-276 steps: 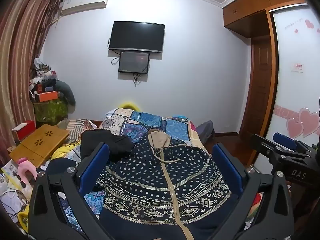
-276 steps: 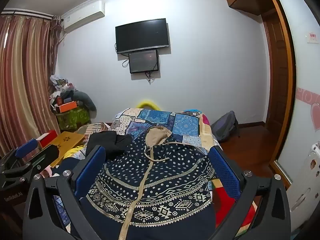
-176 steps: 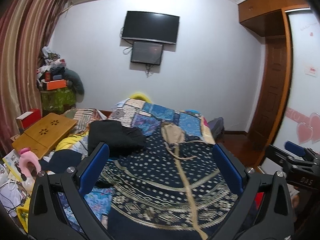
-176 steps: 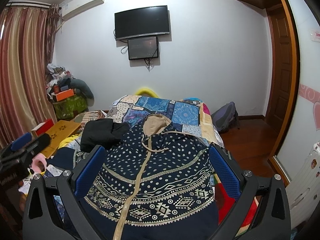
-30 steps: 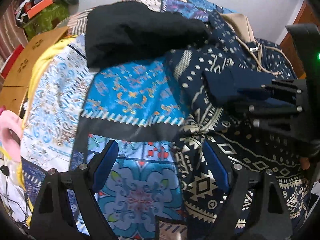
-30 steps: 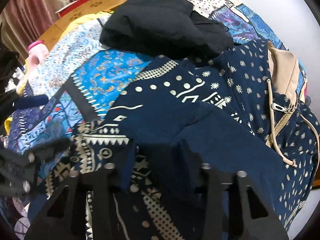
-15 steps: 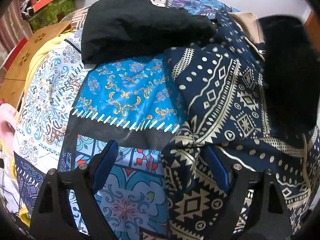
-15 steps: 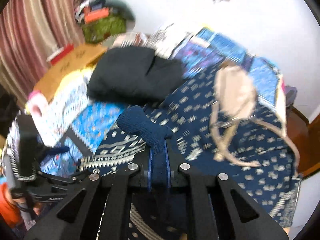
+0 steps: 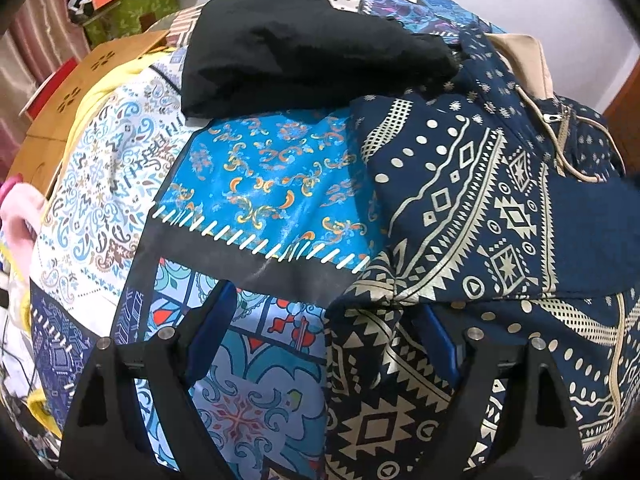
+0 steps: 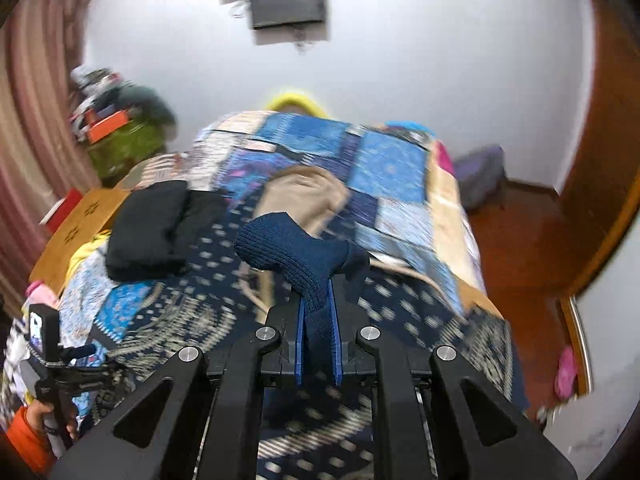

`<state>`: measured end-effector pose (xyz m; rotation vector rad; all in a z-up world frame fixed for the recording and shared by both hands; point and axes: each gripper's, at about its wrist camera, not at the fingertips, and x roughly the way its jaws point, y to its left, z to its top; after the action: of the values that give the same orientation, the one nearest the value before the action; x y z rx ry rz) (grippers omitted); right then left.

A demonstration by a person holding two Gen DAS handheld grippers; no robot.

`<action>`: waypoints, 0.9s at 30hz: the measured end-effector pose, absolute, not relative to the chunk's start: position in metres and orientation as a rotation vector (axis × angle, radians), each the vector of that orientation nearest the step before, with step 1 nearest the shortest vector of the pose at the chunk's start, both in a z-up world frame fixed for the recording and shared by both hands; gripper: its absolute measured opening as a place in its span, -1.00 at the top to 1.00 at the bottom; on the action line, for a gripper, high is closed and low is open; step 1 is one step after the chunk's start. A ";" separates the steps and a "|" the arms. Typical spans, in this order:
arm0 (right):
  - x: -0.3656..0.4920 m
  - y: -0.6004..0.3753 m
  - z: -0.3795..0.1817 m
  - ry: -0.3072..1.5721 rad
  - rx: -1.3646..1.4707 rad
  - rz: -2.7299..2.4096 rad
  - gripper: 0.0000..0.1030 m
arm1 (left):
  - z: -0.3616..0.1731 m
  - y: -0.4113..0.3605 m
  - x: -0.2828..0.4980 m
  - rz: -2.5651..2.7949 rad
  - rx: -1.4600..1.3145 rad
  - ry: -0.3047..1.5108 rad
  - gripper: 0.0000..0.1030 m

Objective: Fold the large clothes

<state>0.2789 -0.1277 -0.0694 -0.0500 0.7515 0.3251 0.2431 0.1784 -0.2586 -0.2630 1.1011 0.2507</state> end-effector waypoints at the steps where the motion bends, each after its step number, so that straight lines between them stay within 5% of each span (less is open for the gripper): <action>1: 0.280 -0.139 -0.074 0.767 -0.032 0.309 0.82 | -0.260 0.179 0.242 0.254 -0.264 1.101 -0.66; 15: 0.267 -0.229 -0.160 1.035 0.183 0.207 0.81 | -0.278 0.186 0.241 0.310 -0.274 1.119 -0.79; 27: 0.257 -0.263 -0.156 1.057 0.246 0.202 0.56 | -0.237 0.149 0.225 0.284 -0.099 1.092 -0.78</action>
<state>0.2568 -0.2632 -0.1560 0.2460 1.0572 0.2017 0.2253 0.1494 -0.2366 -0.0990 1.0922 0.2841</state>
